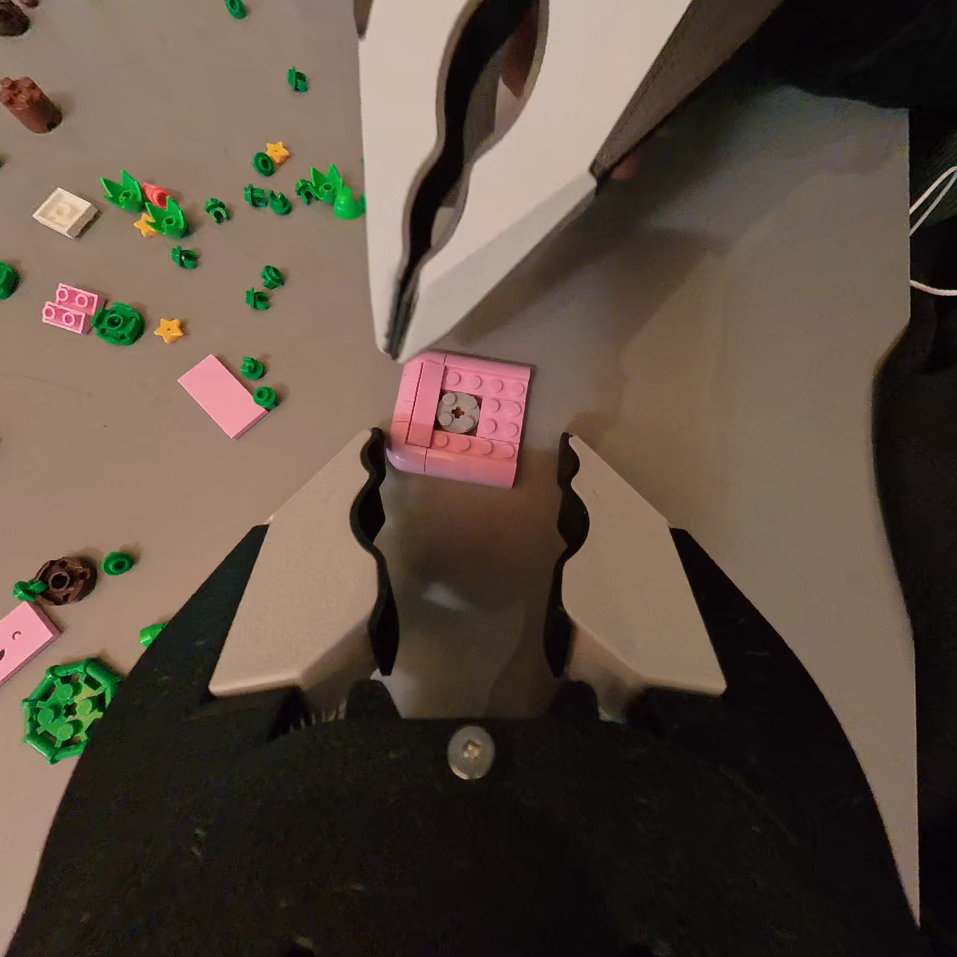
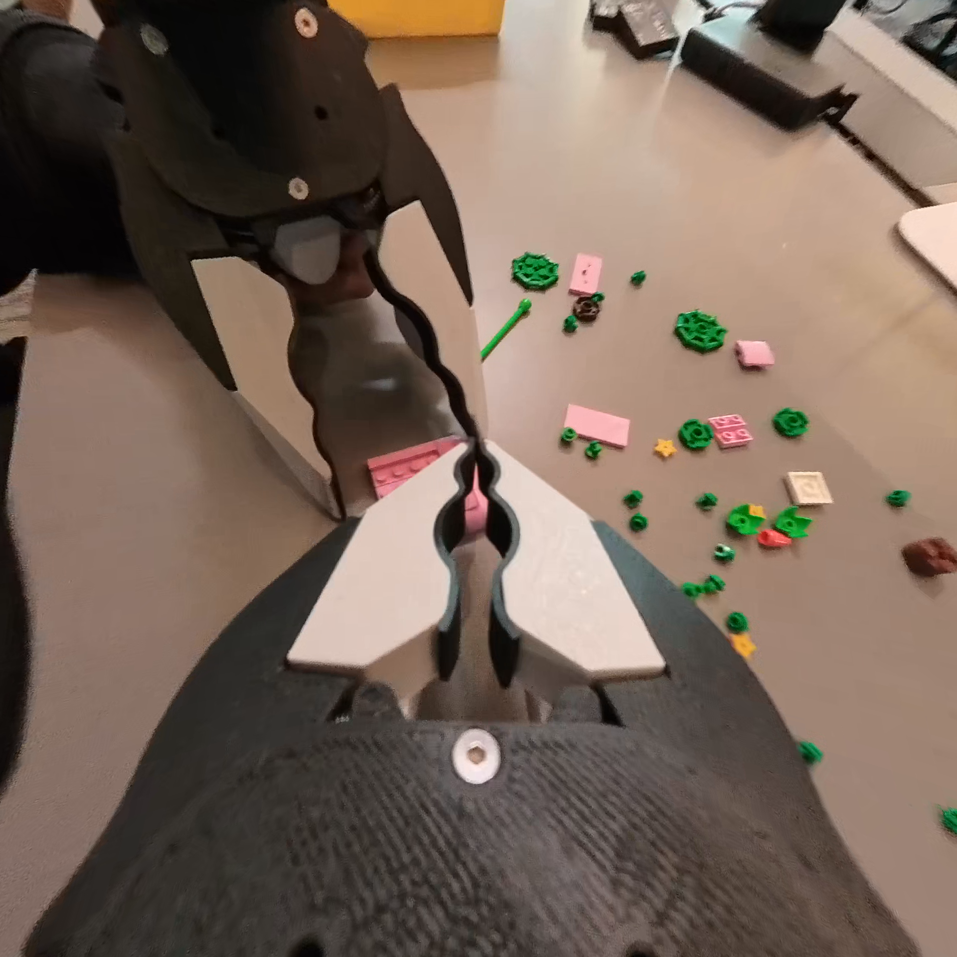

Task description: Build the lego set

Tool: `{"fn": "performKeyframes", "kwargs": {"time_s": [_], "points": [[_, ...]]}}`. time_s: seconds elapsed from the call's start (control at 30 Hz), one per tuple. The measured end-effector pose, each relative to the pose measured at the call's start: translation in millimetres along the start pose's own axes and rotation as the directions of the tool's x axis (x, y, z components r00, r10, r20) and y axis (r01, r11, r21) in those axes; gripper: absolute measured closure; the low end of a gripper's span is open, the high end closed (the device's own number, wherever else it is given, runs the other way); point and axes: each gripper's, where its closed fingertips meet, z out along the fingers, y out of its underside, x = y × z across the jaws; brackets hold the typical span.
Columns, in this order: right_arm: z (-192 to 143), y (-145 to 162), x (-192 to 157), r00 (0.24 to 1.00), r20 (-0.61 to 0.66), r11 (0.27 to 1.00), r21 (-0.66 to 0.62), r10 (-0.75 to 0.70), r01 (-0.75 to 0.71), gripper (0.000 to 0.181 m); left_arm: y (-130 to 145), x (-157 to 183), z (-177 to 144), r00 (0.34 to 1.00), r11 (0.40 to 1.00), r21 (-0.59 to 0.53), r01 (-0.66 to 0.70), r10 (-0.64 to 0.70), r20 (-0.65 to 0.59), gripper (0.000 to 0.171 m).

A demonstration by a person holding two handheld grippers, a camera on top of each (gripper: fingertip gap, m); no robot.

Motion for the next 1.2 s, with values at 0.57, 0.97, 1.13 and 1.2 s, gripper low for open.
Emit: {"fn": "performKeyframes", "kwargs": {"time_s": [0.57,0.97,1.13,1.2], "points": [[17,17,-12,0.999,0.047,0.997,-0.081,0.007,-0.004,0.181,0,0,0,1.000,1.000,-0.003,-0.010,0.010,0.010,0.108],[18,19,-11,0.993,0.060,0.991,-0.091,0.101,-0.096,0.181,0,-3,0,1.000,1.000,0.001,0.009,-0.009,0.016,0.116],[18,19,-11,0.994,0.057,0.991,-0.106,0.089,-0.083,0.181,0,-3,0,1.000,1.000,0.001,0.011,-0.011,0.016,0.116],[18,18,-11,0.997,0.055,0.995,-0.085,0.054,-0.050,0.181,0,-3,0,1.000,1.000,0.001,0.011,-0.011,0.017,0.117]]}}
